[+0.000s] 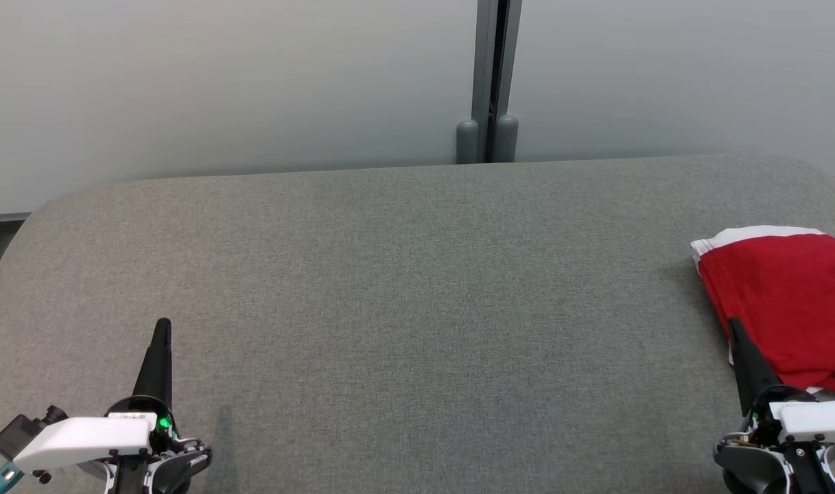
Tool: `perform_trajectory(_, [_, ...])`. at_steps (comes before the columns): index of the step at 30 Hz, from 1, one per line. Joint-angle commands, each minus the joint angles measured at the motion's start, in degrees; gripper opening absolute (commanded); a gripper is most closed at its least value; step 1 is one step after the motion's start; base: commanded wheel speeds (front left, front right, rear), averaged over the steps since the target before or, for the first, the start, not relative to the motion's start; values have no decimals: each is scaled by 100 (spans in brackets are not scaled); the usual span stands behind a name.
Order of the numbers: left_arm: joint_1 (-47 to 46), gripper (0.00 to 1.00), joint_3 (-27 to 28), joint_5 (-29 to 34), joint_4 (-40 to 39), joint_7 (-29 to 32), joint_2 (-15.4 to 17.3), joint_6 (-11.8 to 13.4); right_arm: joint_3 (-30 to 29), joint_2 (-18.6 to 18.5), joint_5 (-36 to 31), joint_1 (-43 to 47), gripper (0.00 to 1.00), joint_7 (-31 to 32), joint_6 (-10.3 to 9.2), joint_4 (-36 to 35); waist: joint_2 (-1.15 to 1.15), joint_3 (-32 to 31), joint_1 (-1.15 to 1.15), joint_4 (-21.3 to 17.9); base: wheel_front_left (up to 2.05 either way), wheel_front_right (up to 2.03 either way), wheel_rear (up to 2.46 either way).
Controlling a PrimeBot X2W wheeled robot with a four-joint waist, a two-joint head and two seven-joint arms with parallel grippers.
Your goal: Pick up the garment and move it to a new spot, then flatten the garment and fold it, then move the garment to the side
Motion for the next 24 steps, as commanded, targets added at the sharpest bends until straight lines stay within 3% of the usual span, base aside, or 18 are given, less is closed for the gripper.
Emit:
perform_trajectory(1, [-104,0,38,-103,-9,36,31,-34,-44,-5,103,-84,0,54,2,-27,0,0,0,0,0,0,0])
perform_trajectory(17, [-182,0,109,-721,8,206,36,-65,-121,23,722,-106,0,220,2,-27,0,5,0,6,0,0,0])
perform_trajectory(24, [-165,0,108,-720,7,213,35,-60,-119,21,703,-106,0,223,2,-27,0,6,0,6,0,0,0])
